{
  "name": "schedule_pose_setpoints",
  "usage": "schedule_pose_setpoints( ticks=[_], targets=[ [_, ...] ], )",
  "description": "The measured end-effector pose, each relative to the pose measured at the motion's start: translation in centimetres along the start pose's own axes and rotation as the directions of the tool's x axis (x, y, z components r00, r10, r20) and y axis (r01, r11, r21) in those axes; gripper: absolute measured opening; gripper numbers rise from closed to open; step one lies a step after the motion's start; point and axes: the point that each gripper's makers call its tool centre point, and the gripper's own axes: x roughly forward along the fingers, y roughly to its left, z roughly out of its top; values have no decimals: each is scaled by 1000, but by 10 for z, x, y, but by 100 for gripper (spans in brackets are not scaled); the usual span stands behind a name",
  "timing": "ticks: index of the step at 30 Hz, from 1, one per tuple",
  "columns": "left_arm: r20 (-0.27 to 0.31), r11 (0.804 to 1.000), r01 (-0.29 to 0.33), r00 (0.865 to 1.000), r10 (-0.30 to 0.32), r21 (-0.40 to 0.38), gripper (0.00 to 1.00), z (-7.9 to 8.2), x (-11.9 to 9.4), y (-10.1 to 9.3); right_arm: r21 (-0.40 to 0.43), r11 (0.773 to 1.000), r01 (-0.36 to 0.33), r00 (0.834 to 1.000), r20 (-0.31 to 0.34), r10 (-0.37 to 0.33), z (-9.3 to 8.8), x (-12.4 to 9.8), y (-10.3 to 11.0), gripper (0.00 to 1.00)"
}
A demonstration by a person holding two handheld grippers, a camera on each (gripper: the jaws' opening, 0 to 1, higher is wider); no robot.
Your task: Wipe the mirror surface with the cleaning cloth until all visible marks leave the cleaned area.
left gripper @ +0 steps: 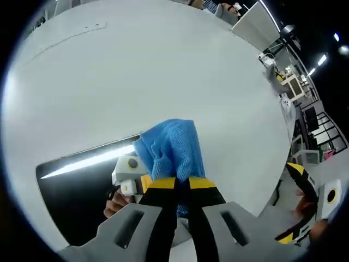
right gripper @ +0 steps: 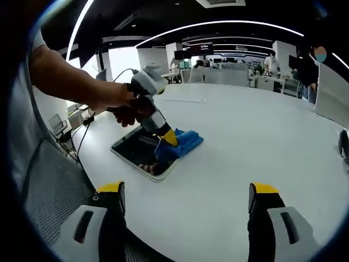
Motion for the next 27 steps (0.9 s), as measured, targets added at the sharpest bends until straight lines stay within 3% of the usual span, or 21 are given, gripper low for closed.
schedule_pose_setpoints(
  ticks=[7, 9, 12, 14, 24, 27],
  targets=[
    [21, 999, -16, 1000, 16, 33, 3, 19, 5, 6, 0, 1000, -1, 1000, -5, 1, -1, 0, 0, 92],
    [-14, 1000, -22, 1000, 22, 12, 3, 17, 5, 5, 0, 1000, 0, 1000, -5, 0, -1, 0, 0, 92],
    [52, 979, -92, 995, 84, 181, 3, 29, 2, 12, 2, 1000, 0, 1000, -6, 0, -1, 0, -1, 92],
    [29, 989, -71, 997, 68, 132, 3, 25, 3, 10, 2, 1000, 1, 1000, -6, -1, -1, 0, -1, 92],
    [18, 982, -82, 997, 80, 171, 3, 24, 3, 11, 5, 1000, 1, 1000, -9, -1, -2, 0, -2, 91],
    [-8, 989, -80, 997, 82, 123, 3, 23, 2, 16, 3, 1000, 2, 1000, -9, -2, -2, 0, -2, 91]
  ],
)
